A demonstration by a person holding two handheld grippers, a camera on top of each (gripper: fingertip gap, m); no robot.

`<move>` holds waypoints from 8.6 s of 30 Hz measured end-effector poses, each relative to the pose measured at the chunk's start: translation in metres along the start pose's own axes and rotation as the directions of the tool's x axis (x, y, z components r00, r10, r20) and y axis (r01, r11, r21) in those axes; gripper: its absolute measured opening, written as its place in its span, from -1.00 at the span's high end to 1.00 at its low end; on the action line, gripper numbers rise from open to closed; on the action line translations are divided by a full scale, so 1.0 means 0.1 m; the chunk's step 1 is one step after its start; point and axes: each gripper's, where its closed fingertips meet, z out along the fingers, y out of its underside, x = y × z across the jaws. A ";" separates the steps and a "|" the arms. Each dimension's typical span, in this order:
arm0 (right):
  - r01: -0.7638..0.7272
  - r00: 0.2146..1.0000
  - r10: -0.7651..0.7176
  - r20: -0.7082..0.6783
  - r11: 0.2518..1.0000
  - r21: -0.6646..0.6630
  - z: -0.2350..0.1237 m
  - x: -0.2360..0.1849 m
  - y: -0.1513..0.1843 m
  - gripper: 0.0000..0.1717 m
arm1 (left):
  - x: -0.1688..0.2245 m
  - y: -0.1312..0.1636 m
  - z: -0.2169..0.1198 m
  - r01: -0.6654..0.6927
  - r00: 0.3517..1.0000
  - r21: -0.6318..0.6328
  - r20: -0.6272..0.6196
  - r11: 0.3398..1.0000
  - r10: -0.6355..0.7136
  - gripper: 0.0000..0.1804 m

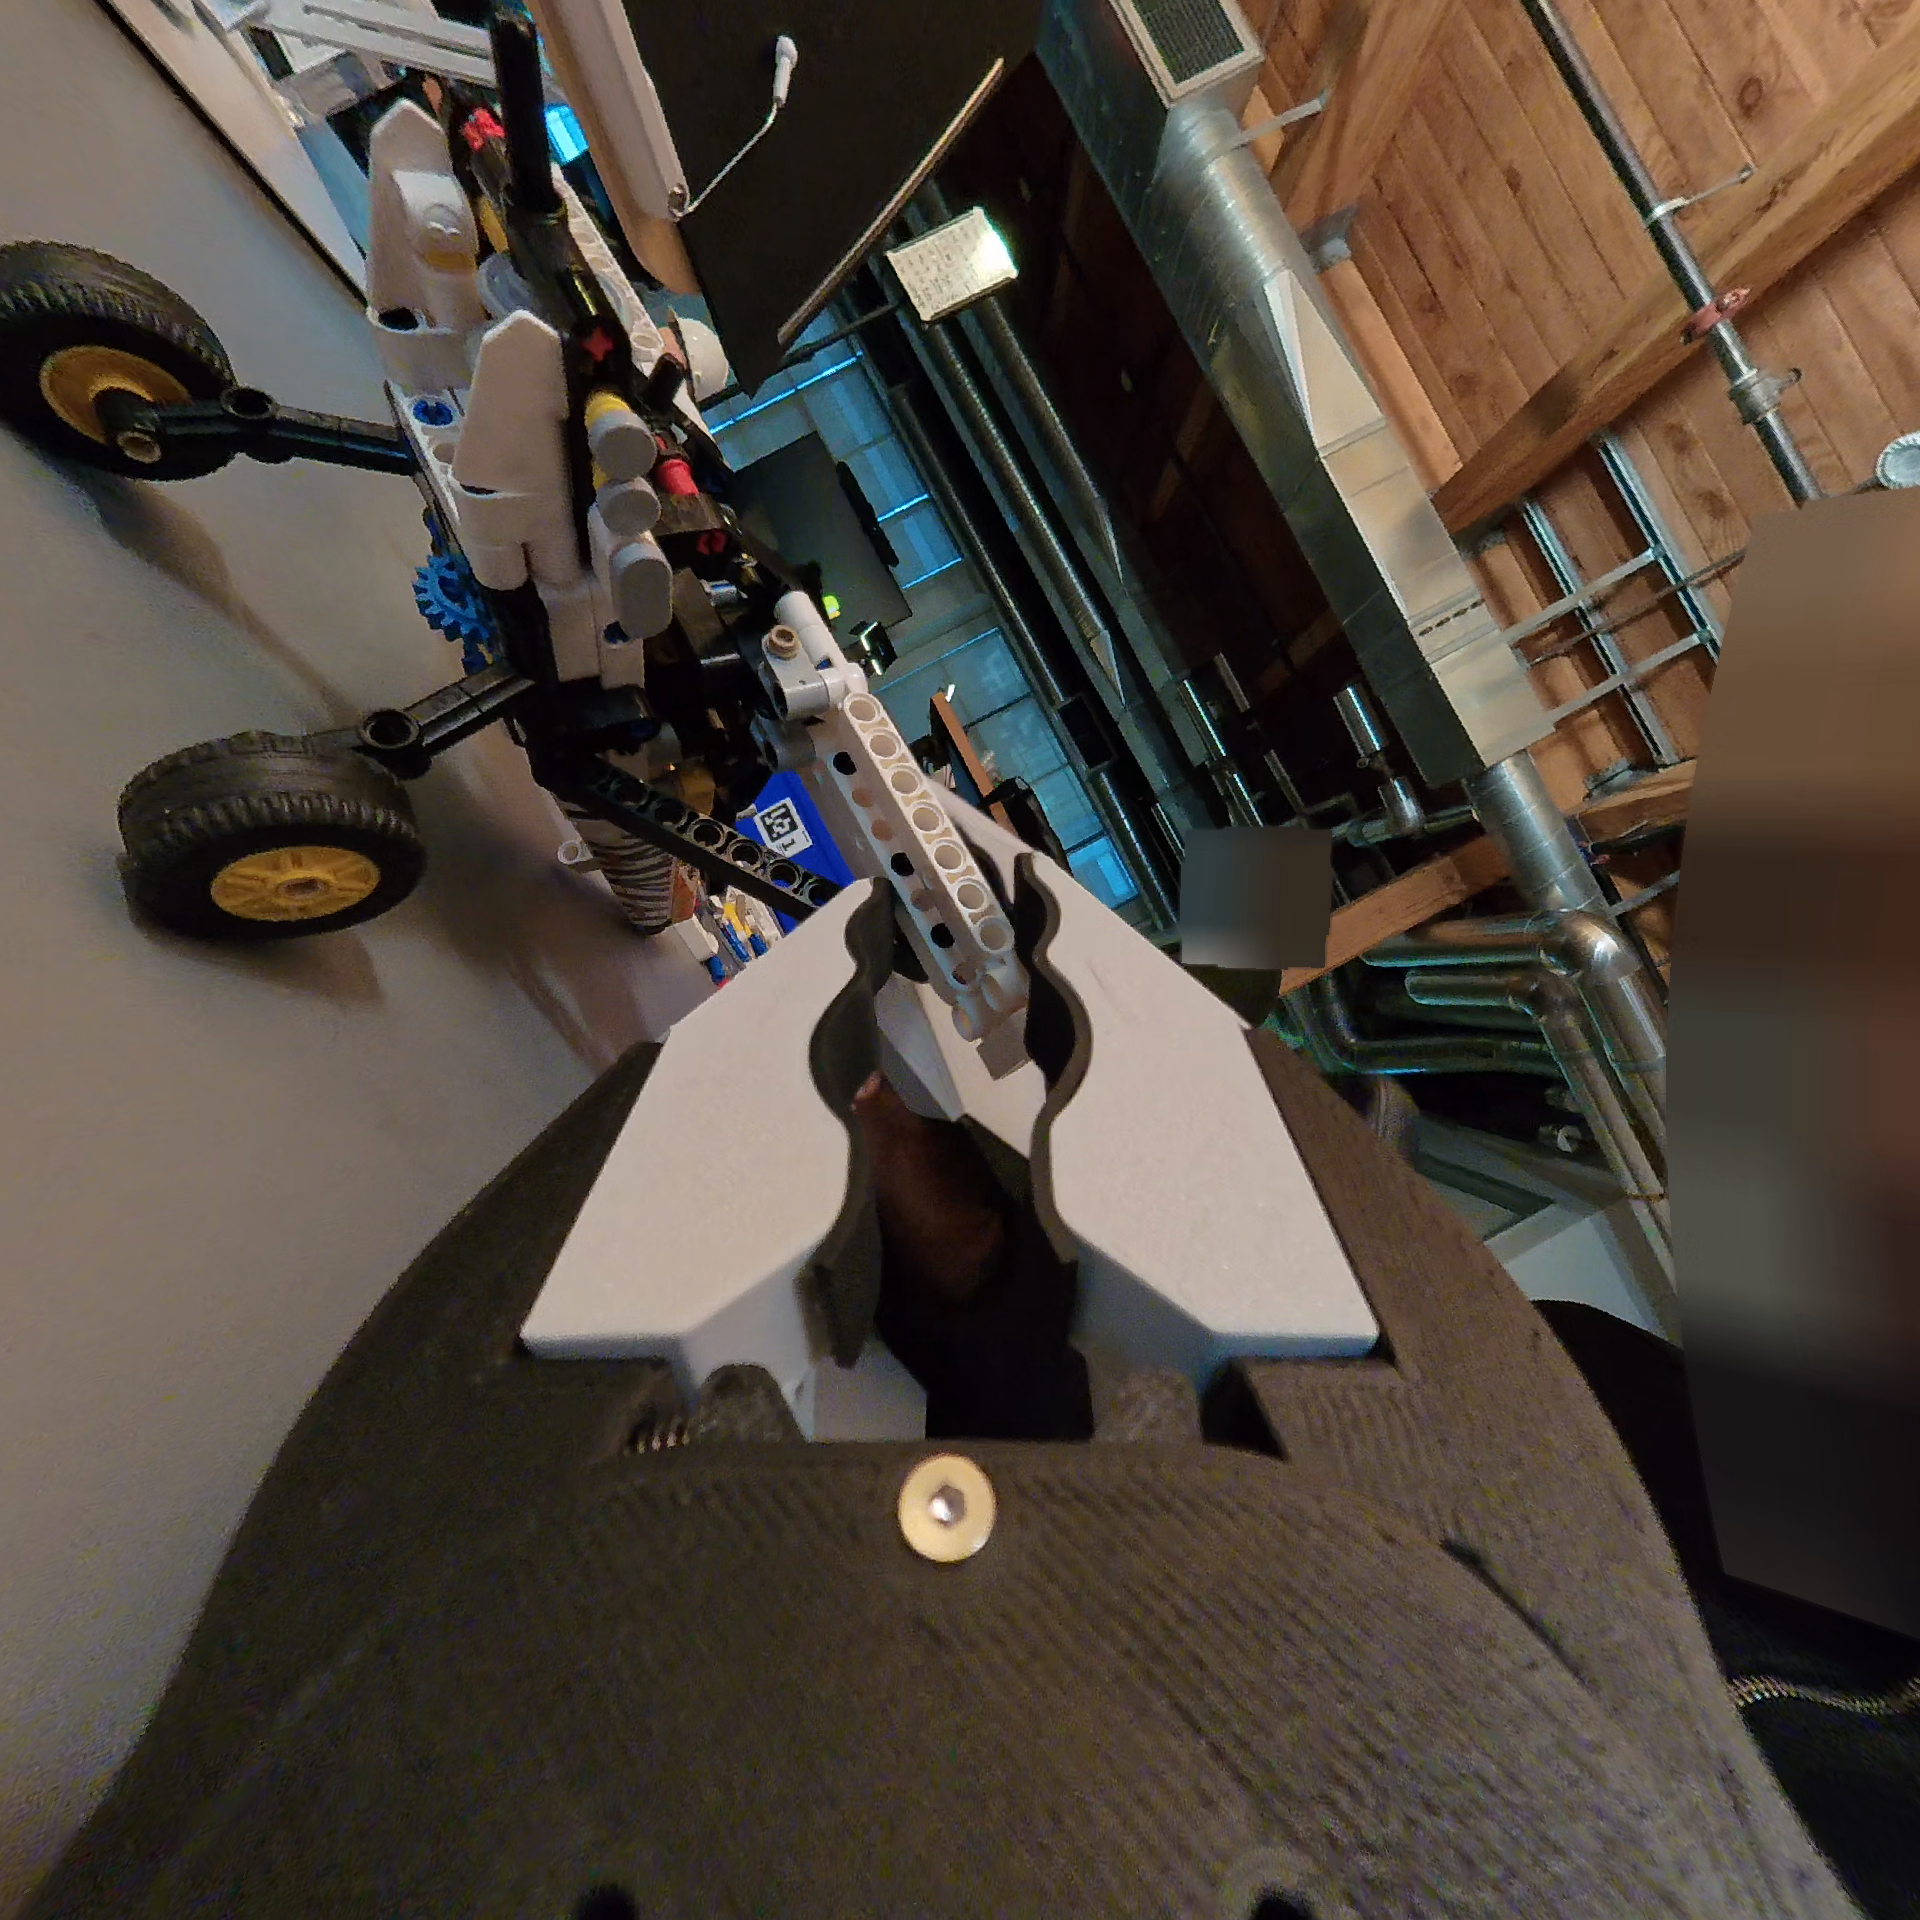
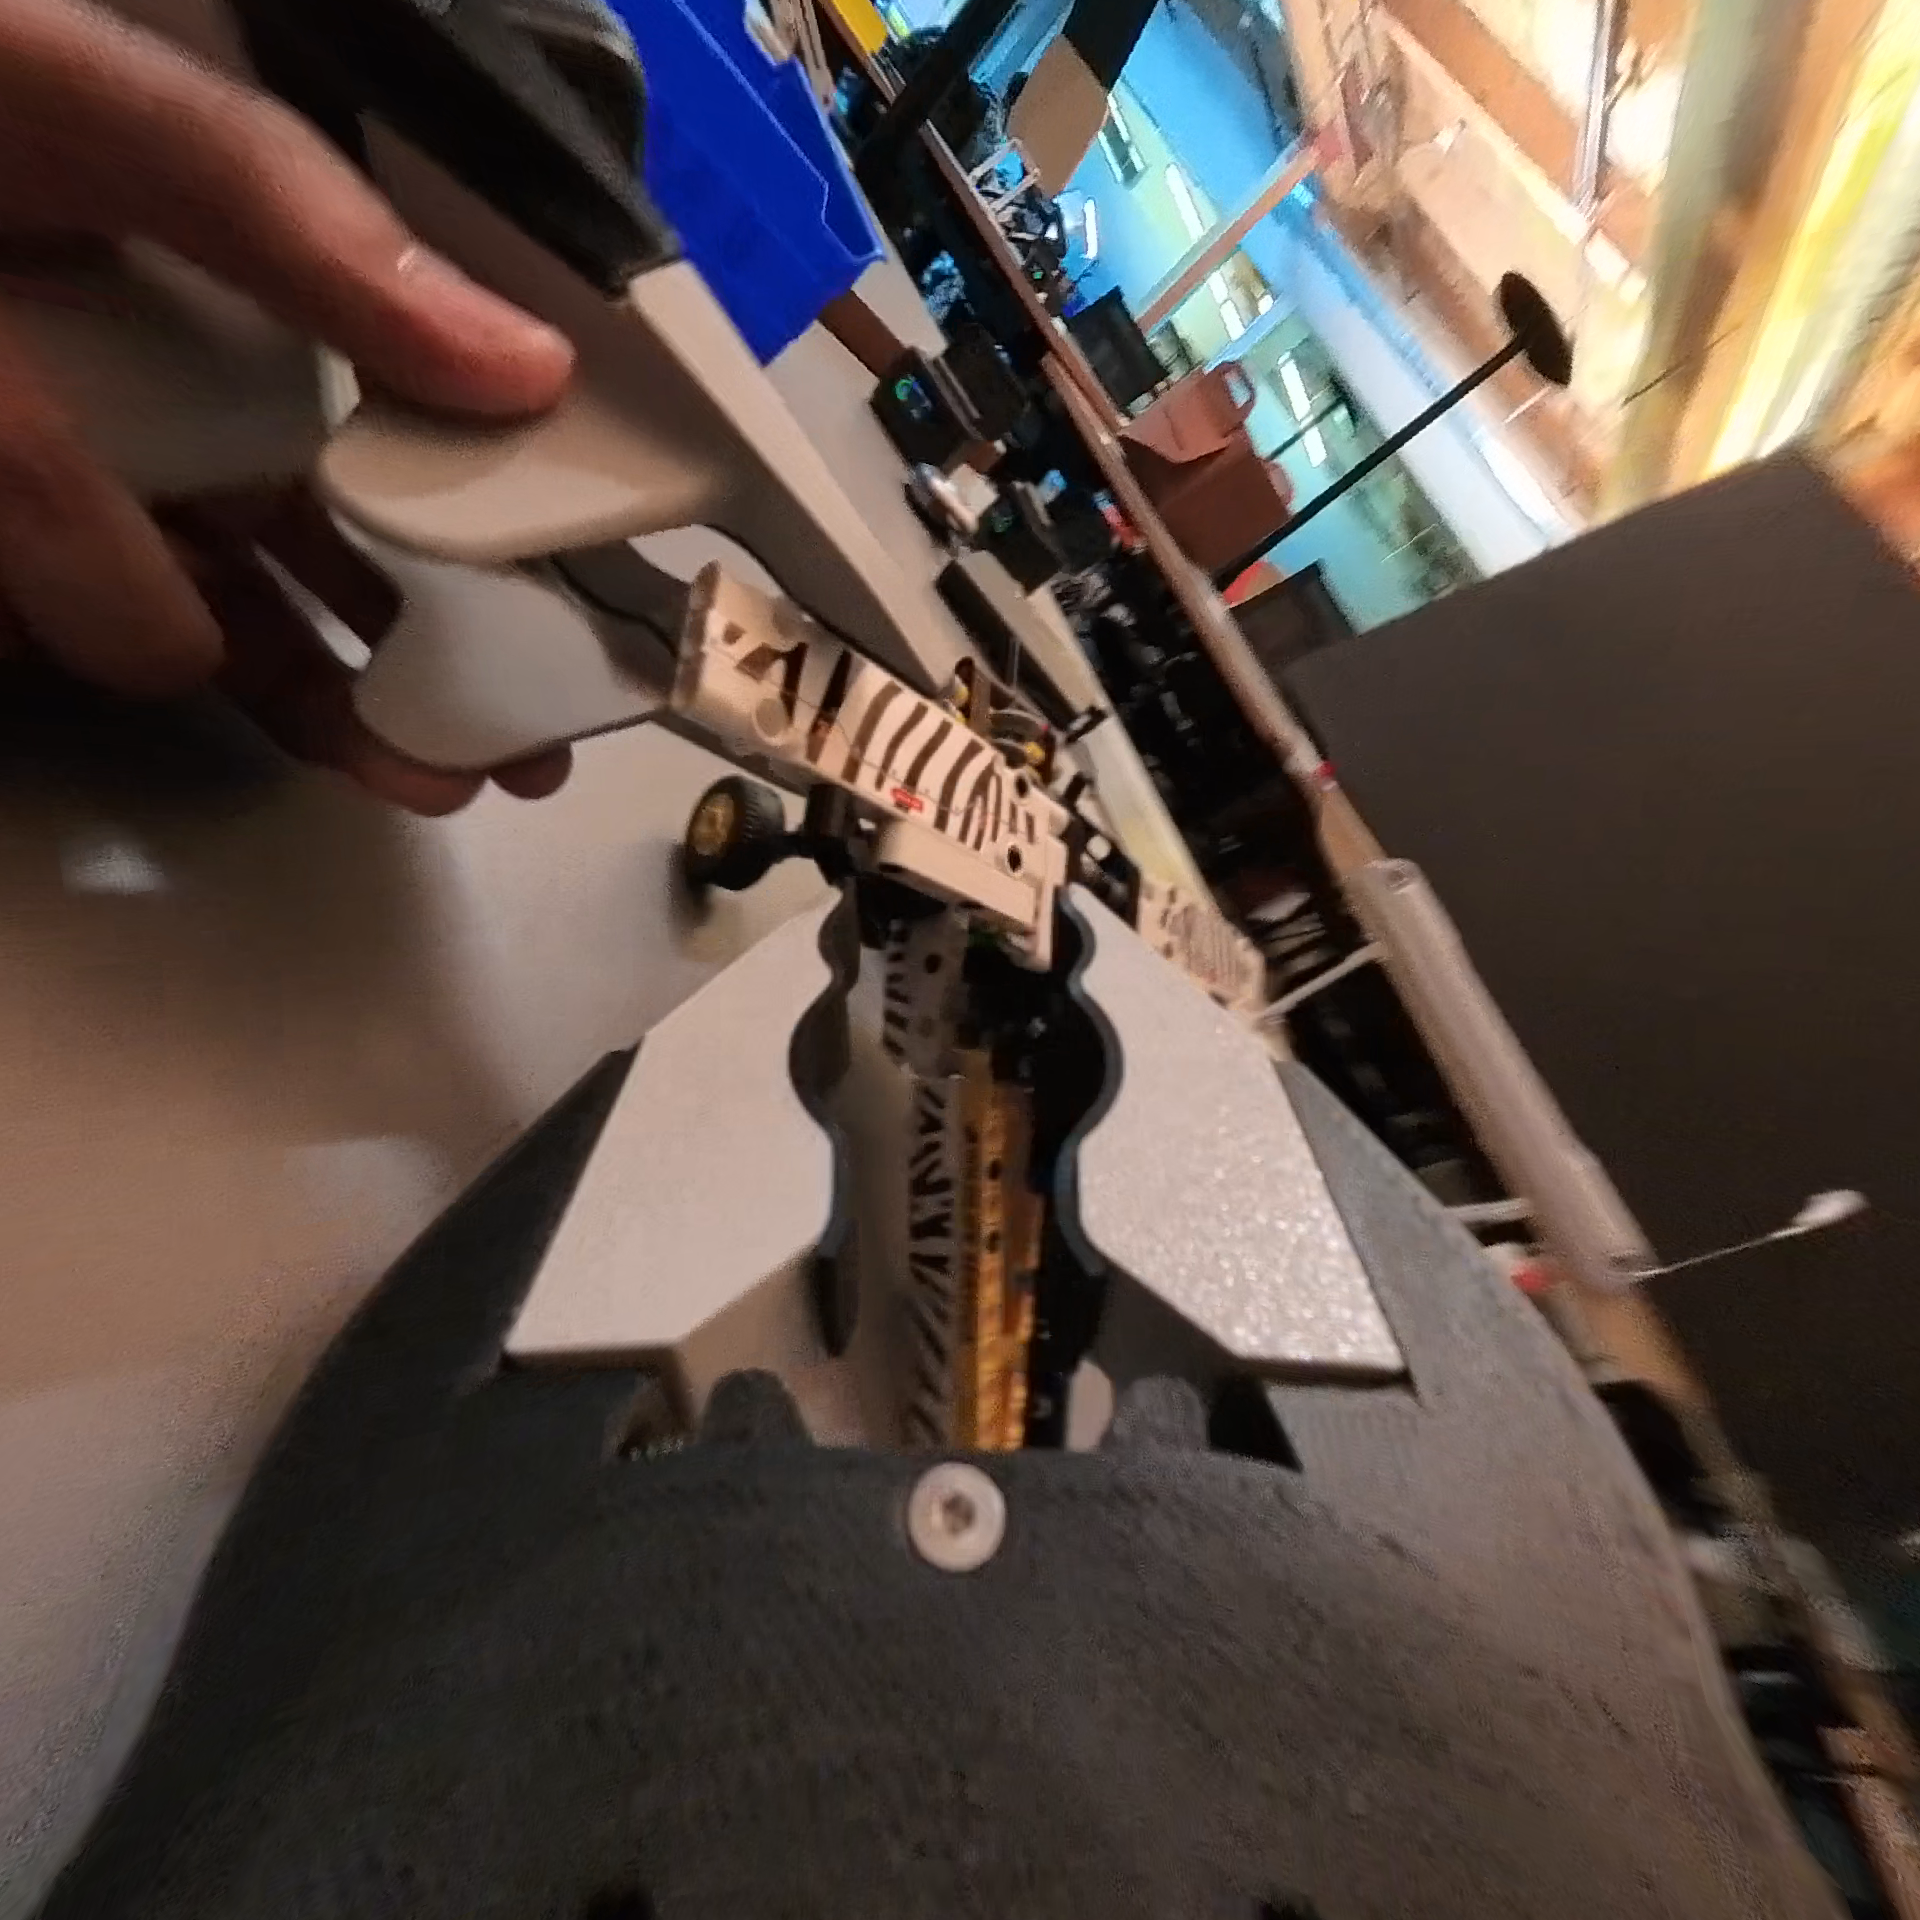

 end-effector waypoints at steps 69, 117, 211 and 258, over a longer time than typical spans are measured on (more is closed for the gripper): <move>0.555 0.807 -0.556 -0.200 0.829 -0.067 0.02 -0.05 -0.07 0.94 | -0.15 -0.07 0.14 -0.206 0.965 -0.191 0.126 0.960 0.232 0.90; 0.542 0.787 -0.575 -0.224 0.817 -0.195 -0.20 0.11 -0.05 0.94 | -0.02 0.09 0.20 -0.135 0.970 -0.193 0.173 0.972 0.170 0.94; -0.240 0.959 0.269 -0.091 0.938 0.249 -0.32 0.10 -0.34 0.90 | 0.27 -0.46 -0.56 -0.255 0.965 0.353 0.039 0.900 0.258 0.82; -0.211 0.977 0.202 0.070 0.960 0.183 -0.23 -0.30 -0.30 0.82 | 0.10 0.15 -0.26 -0.057 0.992 0.044 0.112 0.997 0.052 0.85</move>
